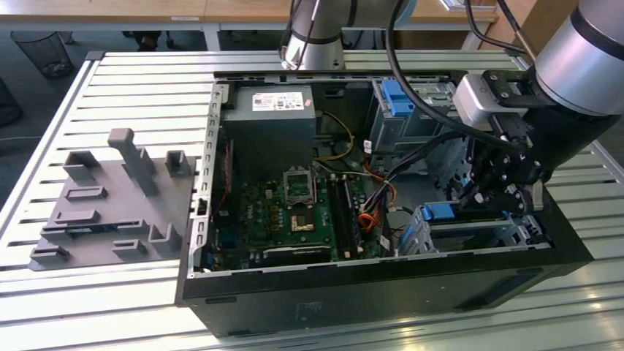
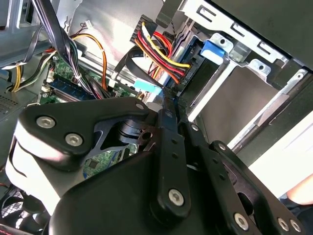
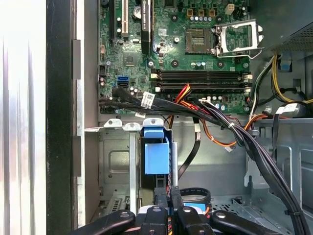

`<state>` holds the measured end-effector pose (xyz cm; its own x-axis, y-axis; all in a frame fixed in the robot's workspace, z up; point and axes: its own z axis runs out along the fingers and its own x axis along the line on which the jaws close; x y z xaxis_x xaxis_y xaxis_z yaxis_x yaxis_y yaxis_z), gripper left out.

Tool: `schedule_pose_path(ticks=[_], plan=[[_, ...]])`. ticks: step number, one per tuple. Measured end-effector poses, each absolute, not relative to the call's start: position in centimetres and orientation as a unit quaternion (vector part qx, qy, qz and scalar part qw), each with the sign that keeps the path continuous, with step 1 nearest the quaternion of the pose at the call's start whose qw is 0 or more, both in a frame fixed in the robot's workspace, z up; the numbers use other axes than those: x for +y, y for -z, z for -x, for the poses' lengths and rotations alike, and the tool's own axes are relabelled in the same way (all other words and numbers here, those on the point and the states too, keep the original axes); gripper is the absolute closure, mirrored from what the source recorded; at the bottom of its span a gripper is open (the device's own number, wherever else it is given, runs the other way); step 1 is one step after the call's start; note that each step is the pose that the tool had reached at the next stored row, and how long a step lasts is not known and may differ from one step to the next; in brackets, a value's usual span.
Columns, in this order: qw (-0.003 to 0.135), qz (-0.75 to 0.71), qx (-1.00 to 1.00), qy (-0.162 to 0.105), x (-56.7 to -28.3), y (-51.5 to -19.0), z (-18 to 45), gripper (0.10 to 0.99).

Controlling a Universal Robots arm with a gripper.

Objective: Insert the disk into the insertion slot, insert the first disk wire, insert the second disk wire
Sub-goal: 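Insert the second disk wire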

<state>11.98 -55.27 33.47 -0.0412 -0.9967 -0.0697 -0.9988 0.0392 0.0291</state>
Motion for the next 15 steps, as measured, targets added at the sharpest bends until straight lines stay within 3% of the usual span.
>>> schedule_pose_path(ticks=[15], plan=[[0.015,0.692,0.721,-0.035,-55.32,-33.27,-11.97,0.937]])
